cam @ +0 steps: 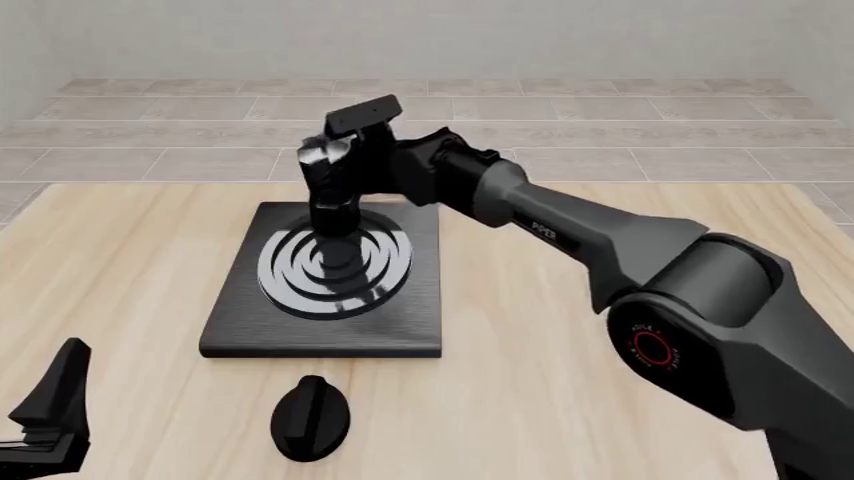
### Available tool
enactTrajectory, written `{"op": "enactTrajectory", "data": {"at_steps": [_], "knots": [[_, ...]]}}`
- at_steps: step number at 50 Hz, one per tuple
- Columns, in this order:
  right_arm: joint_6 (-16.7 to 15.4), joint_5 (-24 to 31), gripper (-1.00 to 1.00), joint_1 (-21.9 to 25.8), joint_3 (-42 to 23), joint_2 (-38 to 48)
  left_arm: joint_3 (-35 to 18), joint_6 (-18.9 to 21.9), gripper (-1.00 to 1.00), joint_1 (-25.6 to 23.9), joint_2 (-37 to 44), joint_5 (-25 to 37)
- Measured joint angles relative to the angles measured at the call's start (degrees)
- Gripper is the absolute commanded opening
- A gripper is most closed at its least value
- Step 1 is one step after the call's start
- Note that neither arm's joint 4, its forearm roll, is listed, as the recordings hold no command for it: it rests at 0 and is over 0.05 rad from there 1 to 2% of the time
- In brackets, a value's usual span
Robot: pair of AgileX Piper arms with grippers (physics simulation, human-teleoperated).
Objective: Put both moka pots on the stove.
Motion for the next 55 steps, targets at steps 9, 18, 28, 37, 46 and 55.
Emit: {"op": "enactTrajectory", "data": {"at_steps": [9, 18, 28, 37, 46, 55], "knots": [[-0.78, 0.19, 1.0, 0.0, 2.88, -4.17, 0.0, 0.17, 1.0, -0.2, 0.0, 0.12], [-1.01, -0.68, 1.0, 0.67, 9.24, -10.94, 0.15, 0.28, 1.0, -0.25, 0.0, -0.05], [0.0, -4.75, 1.0, 1.87, 23.37, -23.66, 0.28, 0.29, 1.0, -0.33, 0.0, -0.27], [0.79, -8.84, 1.0, 2.25, 36.64, -35.81, 0.37, 0.27, 1.0, -0.35, 0.0, -0.44], [0.95, -11.92, 1.0, 2.44, 48.77, -48.2, 0.5, 0.28, 1.0, -0.36, 0.0, -0.58], [0.7, -14.09, 1.0, 0.82, 59.36, -58.9, 0.56, 0.43, 1.0, -0.43, 0.0, -0.54]]}}
